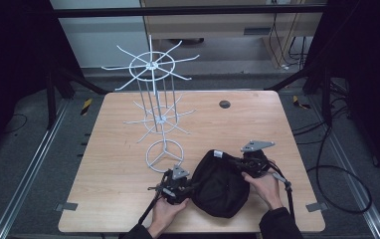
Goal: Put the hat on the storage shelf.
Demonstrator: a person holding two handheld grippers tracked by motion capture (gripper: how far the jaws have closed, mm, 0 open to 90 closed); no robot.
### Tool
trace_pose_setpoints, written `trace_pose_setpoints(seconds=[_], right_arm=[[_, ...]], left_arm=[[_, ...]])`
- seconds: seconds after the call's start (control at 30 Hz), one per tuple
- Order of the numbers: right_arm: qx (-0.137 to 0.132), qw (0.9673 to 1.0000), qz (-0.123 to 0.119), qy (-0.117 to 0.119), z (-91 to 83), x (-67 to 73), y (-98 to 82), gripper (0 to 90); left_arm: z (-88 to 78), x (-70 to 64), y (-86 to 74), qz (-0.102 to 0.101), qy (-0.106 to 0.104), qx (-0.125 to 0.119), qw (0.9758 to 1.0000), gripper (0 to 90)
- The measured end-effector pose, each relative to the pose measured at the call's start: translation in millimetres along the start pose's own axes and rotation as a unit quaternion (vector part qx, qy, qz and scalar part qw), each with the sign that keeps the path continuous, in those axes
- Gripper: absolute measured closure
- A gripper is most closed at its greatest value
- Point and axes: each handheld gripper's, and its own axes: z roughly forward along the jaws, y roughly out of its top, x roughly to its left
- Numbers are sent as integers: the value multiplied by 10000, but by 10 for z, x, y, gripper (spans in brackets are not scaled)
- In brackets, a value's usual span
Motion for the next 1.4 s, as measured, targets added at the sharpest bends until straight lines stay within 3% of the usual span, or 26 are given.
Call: trace_pose_setpoints(seconds=[0.23, 0.33, 0.37, 0.43, 0.5, 0.7, 0.73, 0.83, 0.87, 0.97, 1.03, 1.13, 1.2, 1.33, 1.4], right_arm=[[-486, 9988, -89, -63, -243, 30, 36, 836], [-661, 9976, -207, -79, -326, 55, 48, 836], [-837, 9961, -277, -76, -412, 79, 57, 837], [-935, 9951, -314, -54, -465, 96, 57, 837], [-1015, 9942, -360, -31, -511, 117, 52, 838], [-1039, 9939, -333, -173, -577, 101, 6, 838], [-1005, 9942, -240, -303, -588, 64, -21, 840], [-1020, 9938, -162, -399, -597, 41, -39, 840], [-1016, 9932, -91, -565, -609, 17, -55, 841], [-1025, 9923, 17, -694, -623, -2, -72, 841], [-1075, 9912, 43, -767, -630, -9, -76, 841], [-1171, 9895, 31, -844, -642, -1, -72, 841], [-1244, 9887, 8, -831, -650, 15, -64, 841], [-1374, 9874, -141, -769, -669, 59, -40, 841], [-1424, 9870, -190, -715, -681, 81, -24, 841]], left_arm=[[107, 35, 141, -228, 92, -387, 9989, 805], [147, 25, 197, -214, 163, -530, 9982, 809], [178, 18, 262, -203, 203, -592, 9978, 810], [195, 14, 299, -178, 225, -591, 9978, 809], [284, 5, 393, -118, 222, -758, 9968, 807], [417, 40, 426, -34, 160, -718, 9973, 764], [419, 47, 427, -35, 117, -686, 9976, 748], [401, 53, 428, -42, 87, -631, 9980, 633], [360, 53, 414, -12, 28, -611, 9981, 599], [293, 43, 373, 7, -56, -606, 9981, 530], [209, 25, 292, 144, -88, -517, 9985, 499], [200, 13, 236, 67, -158, -481, 9987, 513], [239, 20, 210, 31, -145, -342, 9993, 558], [320, 27, 229, -106, -189, -306, 9993, 710], [354, 22, 245, -165, -152, -351, 9991, 733]])
